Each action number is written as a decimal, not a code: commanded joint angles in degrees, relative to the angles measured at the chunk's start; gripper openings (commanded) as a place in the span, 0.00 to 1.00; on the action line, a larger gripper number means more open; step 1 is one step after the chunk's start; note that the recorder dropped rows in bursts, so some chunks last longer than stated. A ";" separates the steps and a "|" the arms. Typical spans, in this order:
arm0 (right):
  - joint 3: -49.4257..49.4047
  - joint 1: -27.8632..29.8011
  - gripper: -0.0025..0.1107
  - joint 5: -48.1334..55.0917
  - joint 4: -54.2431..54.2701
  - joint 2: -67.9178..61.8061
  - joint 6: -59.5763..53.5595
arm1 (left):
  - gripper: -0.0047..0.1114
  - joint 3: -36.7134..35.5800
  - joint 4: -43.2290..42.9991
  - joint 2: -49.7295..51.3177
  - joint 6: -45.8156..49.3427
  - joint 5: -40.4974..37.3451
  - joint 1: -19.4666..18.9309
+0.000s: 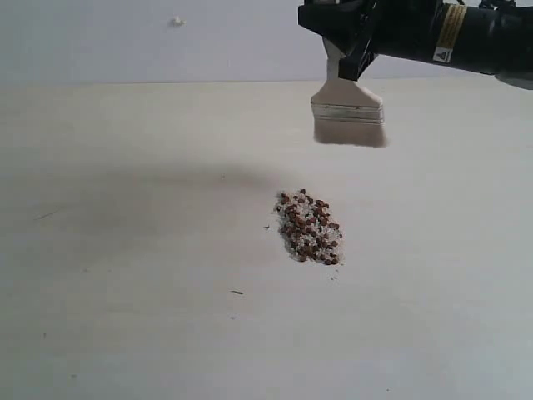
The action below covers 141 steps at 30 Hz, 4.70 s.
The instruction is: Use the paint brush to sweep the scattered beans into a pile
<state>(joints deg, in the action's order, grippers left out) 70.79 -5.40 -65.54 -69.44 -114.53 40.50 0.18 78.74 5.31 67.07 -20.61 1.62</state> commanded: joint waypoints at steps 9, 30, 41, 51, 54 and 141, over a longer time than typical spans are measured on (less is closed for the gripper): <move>15.54 0.81 0.02 -4.42 -12.04 -12.62 15.04 | 0.04 -0.18 -0.01 0.06 0.26 -0.06 0.34; 23.41 0.72 0.02 -4.42 -10.30 -15.37 22.01 | 0.04 -0.18 -0.01 0.06 0.26 -0.06 0.34; 23.16 0.04 0.02 -4.42 -14.34 -17.44 24.46 | 0.04 -0.18 -0.01 0.06 0.26 -0.06 0.34; 23.16 -2.26 0.02 -4.42 -9.82 -20.31 21.15 | 0.04 -0.18 -0.01 0.06 0.26 -0.06 0.34; 23.16 -2.37 0.02 -4.42 -10.90 -20.31 21.70 | 0.04 -0.18 -0.01 0.06 0.26 -0.06 0.34; 25.10 -3.90 0.02 -4.42 -15.93 -15.44 28.41 | 0.04 -0.18 -0.01 0.06 0.26 -0.06 0.34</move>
<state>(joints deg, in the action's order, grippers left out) 95.56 -8.40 -69.58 -86.74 -130.40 70.24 0.18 78.74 5.31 67.07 -20.61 1.62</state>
